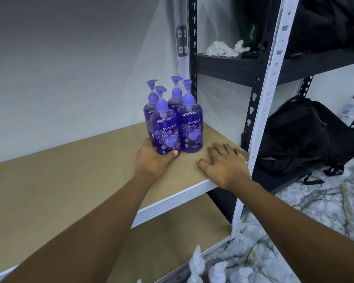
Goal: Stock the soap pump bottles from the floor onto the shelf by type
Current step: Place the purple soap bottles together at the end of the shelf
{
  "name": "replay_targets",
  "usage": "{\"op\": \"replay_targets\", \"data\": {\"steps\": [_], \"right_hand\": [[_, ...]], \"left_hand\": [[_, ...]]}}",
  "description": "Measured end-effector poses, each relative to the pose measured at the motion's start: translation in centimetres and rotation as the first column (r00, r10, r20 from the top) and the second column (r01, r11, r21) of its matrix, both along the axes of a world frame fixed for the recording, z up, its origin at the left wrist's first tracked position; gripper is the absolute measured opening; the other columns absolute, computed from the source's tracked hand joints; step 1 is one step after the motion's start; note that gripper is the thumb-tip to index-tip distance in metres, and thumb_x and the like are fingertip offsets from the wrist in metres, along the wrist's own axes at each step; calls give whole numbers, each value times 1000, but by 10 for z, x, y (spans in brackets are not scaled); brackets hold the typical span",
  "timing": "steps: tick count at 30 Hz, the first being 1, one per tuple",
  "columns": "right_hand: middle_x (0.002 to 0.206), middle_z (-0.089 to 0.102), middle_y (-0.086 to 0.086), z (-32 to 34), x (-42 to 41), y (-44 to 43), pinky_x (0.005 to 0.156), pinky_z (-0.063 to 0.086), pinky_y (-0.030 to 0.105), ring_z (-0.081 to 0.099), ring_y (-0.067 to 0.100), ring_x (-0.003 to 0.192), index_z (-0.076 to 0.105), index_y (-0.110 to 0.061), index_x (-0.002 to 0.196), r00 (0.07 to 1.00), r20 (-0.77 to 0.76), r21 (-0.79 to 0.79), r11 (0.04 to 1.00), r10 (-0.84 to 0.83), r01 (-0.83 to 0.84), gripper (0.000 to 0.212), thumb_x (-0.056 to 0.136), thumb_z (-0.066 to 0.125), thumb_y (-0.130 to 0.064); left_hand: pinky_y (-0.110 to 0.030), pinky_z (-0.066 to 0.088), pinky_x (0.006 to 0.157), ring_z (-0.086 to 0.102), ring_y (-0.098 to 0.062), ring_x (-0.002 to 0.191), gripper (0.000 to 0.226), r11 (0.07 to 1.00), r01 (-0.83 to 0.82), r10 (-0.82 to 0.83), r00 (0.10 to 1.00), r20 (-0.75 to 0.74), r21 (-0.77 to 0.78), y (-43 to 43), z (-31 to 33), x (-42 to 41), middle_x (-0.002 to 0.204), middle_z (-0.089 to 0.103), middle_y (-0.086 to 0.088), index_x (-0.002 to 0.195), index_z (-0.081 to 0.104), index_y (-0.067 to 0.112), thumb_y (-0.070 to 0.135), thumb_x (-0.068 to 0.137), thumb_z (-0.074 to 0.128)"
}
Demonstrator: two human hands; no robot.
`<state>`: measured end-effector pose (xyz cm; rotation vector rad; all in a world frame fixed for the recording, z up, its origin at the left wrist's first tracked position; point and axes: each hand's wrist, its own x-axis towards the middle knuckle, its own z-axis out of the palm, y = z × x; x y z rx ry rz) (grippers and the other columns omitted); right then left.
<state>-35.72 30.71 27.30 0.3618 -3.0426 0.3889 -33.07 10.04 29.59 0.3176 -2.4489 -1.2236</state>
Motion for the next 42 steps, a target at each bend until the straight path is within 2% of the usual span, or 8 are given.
{"op": "replay_targets", "data": {"steps": [8, 13, 19, 23, 29, 34, 39, 42], "right_hand": [[168, 13, -2, 0, 0, 0, 124, 1, 43, 5, 21, 155, 23, -24, 158, 1000, -2, 3, 1000, 2, -2, 73, 97, 24, -64], [168, 14, -1, 1, 1, 1, 124, 2, 43, 6, 22, 154, 24, -23, 158, 1000, -3, -2, 1000, 7, -7, 73, 97, 24, -64], [167, 17, 3, 7, 10, 1, 123, 4, 46, 8, 26, 154, 30, -21, 155, 998, 53, -34, 999, 17, -15, 68, 99, 29, -60], [157, 36, 4, 9, 44, -6, 121, 16, 45, 27, 27, 146, 51, -21, 141, 998, 49, -116, 992, 49, -43, 58, 96, 44, -58], [112, 64, -3, 22, 118, -26, 98, 46, 40, 58, 21, 108, 71, -25, 107, 990, -4, -389, 912, 140, -130, 27, 89, 62, -43], [96, 70, -13, 33, 184, -65, 86, 45, 26, 62, 10, 97, 73, -26, 96, 962, 4, -506, 830, 274, -234, 16, 87, 65, -37], [86, 67, -21, 28, 244, -119, 70, 38, 5, 62, -3, 86, 72, -29, 90, 908, 80, -530, 789, 412, -311, 12, 89, 67, -39], [91, 70, -18, 11, 273, -151, 71, 41, 10, 63, -2, 89, 74, -29, 93, 858, 119, -539, 758, 500, -367, 17, 88, 67, -43]], "left_hand": [[-23, 43, 85, 65, -19, 109, 68, 1000, -11, 11, 1000, 14, -11, 2, -3, -3, 127, 67, -2, 135, 52, 12, 35, 80, 83], [-22, 43, 83, 61, -11, 97, 68, 1000, -15, 14, 999, 37, 22, 2, -3, 4, 127, 68, -2, 134, 52, 11, 33, 79, 85], [-26, 40, 101, 53, -24, 129, 76, 994, 10, 5, 991, 133, -108, -3, -4, 43, 143, 54, -7, 144, 45, 10, 45, 84, 76], [-34, 38, 110, 51, -26, 128, 58, 971, -2, 49, 981, 189, -240, -16, -10, 92, 138, 56, -8, 132, 59, 13, 51, 89, 65], [-38, 41, 108, 56, -27, 120, 37, 963, -79, 106, 990, 93, -258, -46, -14, 201, 124, 63, -6, 114, 69, 14, 41, 89, 70], [-33, 43, 103, 59, -20, 115, 18, 962, -166, 167, 986, -13, -215, -80, -20, 298, 113, 65, 0, 101, 70, 18, 29, 87, 75], [-21, 38, 94, 58, -12, 108, 21, 944, -291, 305, 949, 76, -155, -118, -33, 377, 115, 64, 0, 105, 71, 20, 34, 89, 72], [-20, 35, 92, 54, -8, 103, 26, 922, -372, 384, 914, 128, -113, -138, -41, 416, 116, 59, 2, 111, 70, 19, 35, 91, 69]]}}
